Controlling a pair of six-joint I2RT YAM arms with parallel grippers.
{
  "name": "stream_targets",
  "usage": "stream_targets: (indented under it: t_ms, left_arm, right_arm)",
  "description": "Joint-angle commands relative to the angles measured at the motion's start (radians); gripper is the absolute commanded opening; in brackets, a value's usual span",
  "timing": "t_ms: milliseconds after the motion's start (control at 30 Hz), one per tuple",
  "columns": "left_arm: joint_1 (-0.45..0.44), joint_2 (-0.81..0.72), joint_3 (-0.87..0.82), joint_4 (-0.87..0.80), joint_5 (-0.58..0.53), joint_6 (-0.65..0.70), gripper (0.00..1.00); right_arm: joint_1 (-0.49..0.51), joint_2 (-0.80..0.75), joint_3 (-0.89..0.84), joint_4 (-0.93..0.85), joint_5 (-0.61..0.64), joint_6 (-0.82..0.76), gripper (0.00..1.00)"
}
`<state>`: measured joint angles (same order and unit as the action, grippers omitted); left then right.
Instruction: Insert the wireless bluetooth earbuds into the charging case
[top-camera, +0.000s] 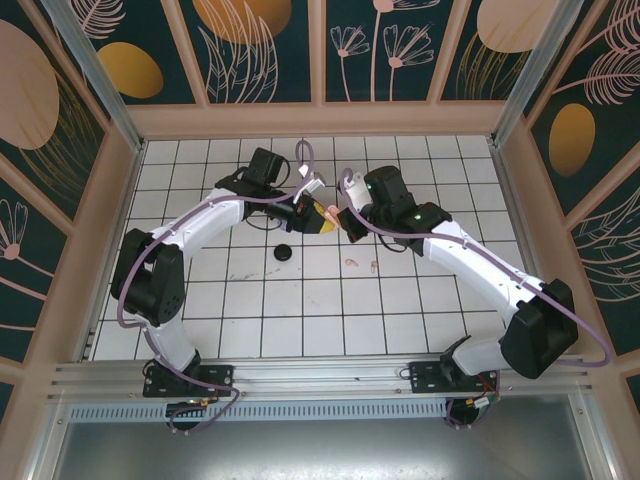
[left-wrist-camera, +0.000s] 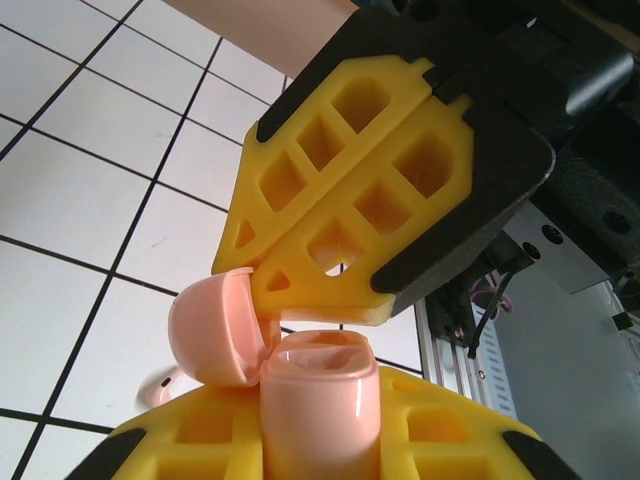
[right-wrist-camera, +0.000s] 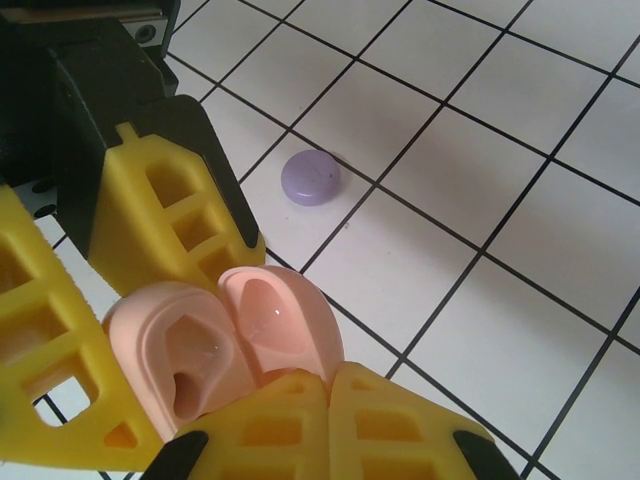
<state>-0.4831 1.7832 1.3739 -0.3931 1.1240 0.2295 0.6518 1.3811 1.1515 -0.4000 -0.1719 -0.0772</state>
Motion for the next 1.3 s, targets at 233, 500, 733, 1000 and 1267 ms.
stream_targets:
  t_ms: [233,500,733,1000,1267]
  left_arm:
    - [0.003,-0.101,-0.140,0.336,0.004,-0.130,0.00]
    - [0.028,-0.251,-0.314,0.660,-0.148,-0.299,0.00]
    - [0.028,-0.391,-0.531,1.055,-0.383,-0.449,0.00]
    - [0.026,-0.455,-0.681,1.369,-0.573,-0.533,0.00]
    - [0.024,-0.456,-0.713,1.476,-0.613,-0.614,0.00]
  right_arm:
    - [-0.023,-0.076,0.040,-0.013,-0.011,0.060,0.46]
    - [-0.100,-0.258,-0.114,-0.019,-0.052,0.166,0.54]
    - [-0.099,-0.184,-0.178,-0.087,0.050,0.245,0.54]
    - [-0.078,-0.018,-0.238,-0.042,0.043,0.265,0.53]
    - [-0.038,0.165,-0.199,-0.018,0.045,0.225,0.53]
